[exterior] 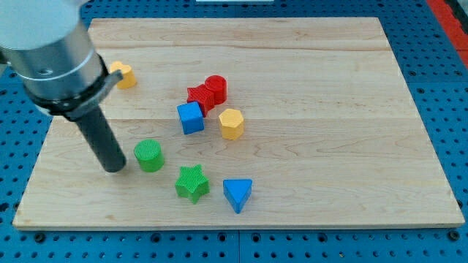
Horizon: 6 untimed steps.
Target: Place the green circle to the bottom left of the yellow heart
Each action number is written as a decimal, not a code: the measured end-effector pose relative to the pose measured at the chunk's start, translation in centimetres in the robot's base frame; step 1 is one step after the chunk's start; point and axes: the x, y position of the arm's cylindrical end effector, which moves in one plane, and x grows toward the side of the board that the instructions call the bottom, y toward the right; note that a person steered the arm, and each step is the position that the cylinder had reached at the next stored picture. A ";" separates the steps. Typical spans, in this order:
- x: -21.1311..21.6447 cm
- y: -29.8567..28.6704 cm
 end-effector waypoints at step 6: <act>-1.9 9.7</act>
